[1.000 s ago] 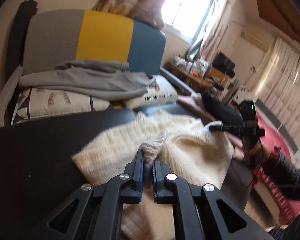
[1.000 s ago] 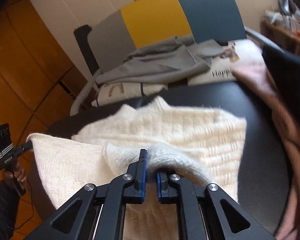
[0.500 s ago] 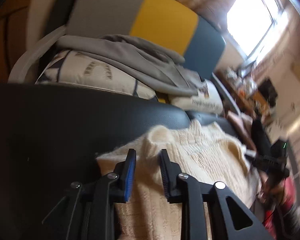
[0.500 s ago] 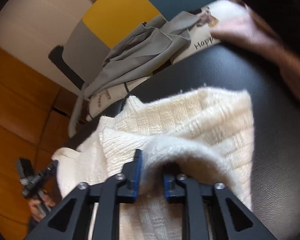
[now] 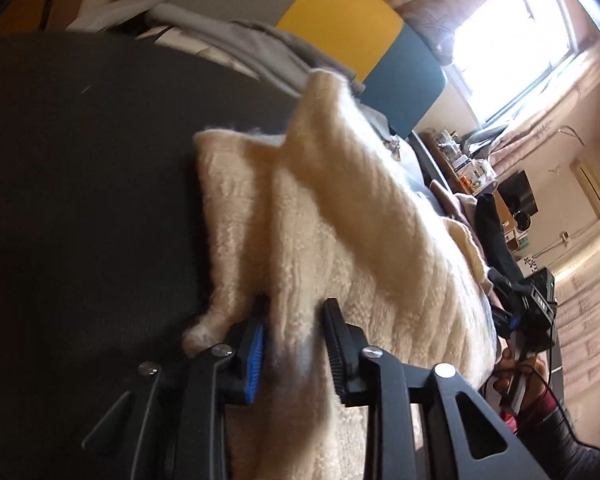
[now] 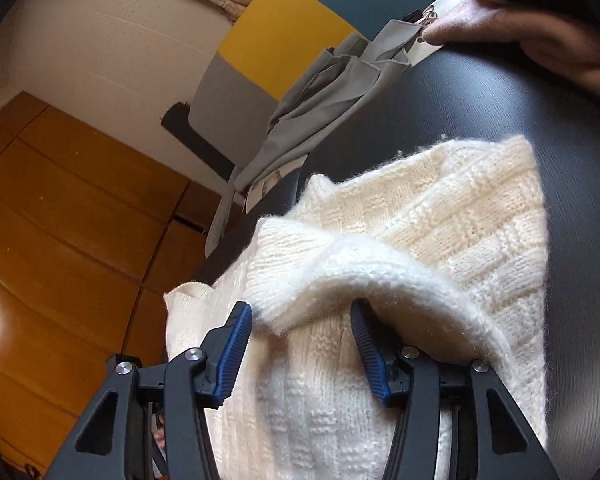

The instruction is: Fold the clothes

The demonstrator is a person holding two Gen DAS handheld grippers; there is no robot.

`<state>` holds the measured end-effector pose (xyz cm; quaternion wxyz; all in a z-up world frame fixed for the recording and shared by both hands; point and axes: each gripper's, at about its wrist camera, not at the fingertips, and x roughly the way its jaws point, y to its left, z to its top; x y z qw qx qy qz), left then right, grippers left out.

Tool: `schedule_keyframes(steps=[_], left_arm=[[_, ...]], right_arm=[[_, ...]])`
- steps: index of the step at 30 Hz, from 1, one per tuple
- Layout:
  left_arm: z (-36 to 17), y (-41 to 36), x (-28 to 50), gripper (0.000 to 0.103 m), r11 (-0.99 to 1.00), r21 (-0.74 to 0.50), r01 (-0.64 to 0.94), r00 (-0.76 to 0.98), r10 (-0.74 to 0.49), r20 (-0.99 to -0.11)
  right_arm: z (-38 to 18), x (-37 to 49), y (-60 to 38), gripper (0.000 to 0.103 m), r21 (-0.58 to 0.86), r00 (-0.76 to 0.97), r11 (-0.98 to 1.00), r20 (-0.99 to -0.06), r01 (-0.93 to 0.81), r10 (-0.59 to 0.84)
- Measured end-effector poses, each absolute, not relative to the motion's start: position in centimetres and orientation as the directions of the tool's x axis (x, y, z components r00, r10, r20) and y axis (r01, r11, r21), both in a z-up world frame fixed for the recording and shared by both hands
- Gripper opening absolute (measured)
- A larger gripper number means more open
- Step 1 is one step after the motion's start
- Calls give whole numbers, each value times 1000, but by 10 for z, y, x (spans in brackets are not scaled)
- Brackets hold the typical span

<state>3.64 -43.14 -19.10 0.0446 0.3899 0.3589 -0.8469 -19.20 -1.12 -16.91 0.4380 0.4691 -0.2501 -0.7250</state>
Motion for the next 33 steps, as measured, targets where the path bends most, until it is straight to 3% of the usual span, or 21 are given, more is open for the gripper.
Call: schedule_keyframes(steps=[4,9,12,14,17,19,22,23,25,26,27,33], left_arm=[[-185,-407,84,25,-760,-521,389,-666,160,-729],[-167,-393,131,30,-791,-478,382,-687,103,-719],[-151,-394,154,33,-803,-464,373,-727,58,-685],[-146,-398,160,36,-807,-457,374,-740,38,-671],[-143,-405,155,37,-806,-462,371,-749,35,-662],[-144,-406,147,38,-809,-460,366,-747,39,-663],[-143,-408,129,38,-814,-455,361,-732,56,-679],[-143,-407,123,38,-818,-453,355,-728,62,-683],[-144,-405,118,38,-830,-440,343,-721,68,-690],[-145,-405,118,39,-837,-429,338,-717,66,-694],[-145,-404,118,39,-843,-421,334,-713,66,-698],[-149,-420,112,43,-845,-429,318,-706,91,-702]], right_arm=[[-167,-139,5,54,770,-169,-487,-461,412,-871],[-141,-88,25,73,732,-175,-527,-506,430,-845],[-96,-49,21,80,474,-262,-591,-591,652,-763],[-74,-20,11,85,171,-396,-623,-638,764,-660],[-72,5,-15,87,-241,-556,-548,-637,801,-533],[-86,-4,-32,86,-339,-570,-485,-666,806,-480],[-103,-35,-43,85,-338,-556,-480,-706,810,-440],[-110,-47,-47,81,-333,-548,-482,-722,810,-422],[-119,-70,-51,56,-273,-497,-496,-768,825,-404],[-123,-80,-52,20,-233,-468,-512,-790,827,-397],[-123,-88,-49,8,-192,-450,-541,-800,819,-397],[-112,-124,-17,8,74,-403,-692,-767,718,-499]])
